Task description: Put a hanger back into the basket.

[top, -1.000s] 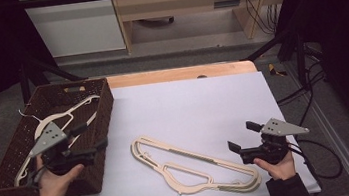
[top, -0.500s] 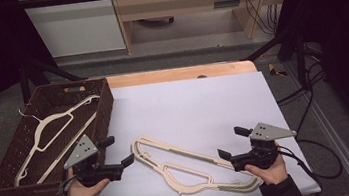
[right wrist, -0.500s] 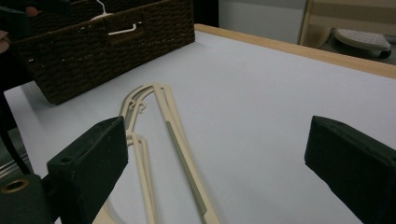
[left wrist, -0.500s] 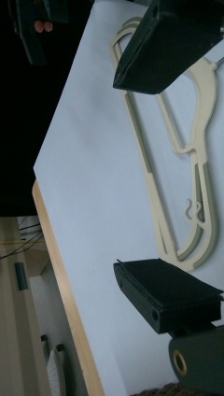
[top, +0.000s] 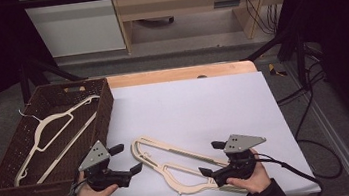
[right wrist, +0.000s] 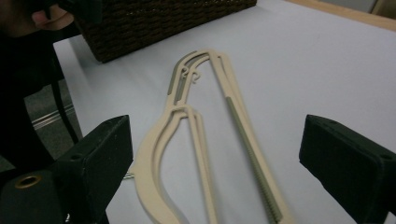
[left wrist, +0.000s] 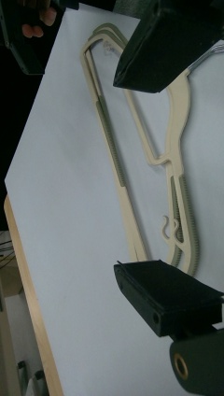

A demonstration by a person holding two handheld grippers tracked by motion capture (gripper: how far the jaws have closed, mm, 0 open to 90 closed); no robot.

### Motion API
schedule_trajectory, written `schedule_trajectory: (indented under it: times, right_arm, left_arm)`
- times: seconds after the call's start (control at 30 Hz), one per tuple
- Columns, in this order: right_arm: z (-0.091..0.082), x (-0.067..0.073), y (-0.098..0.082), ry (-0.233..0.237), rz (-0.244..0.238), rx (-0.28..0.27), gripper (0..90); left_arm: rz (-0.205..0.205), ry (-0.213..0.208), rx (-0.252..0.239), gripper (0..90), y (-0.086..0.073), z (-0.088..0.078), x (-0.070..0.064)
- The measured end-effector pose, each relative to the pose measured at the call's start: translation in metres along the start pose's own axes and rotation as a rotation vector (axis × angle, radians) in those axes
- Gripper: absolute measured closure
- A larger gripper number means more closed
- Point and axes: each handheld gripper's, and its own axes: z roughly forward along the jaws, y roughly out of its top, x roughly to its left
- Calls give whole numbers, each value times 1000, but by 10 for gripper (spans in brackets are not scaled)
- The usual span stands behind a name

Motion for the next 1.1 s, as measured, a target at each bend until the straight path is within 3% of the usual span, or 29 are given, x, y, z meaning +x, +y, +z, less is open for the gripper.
schedule_trajectory:
  times: [0.5, 0.63, 1.1]
  right_arm:
    - [38, 22, -15, 136, -42, 166, 215]
    - [47, 28, -20, 163, -82, 207, 266]
    - [74, 35, -40, 205, -139, 315, 521]
  left_arm:
    - [16, 2, 17, 80, -4, 3, 1]
    - [13, 1, 22, 79, -5, 4, 1]
    - [20, 1, 35, 79, -6, 7, 0]
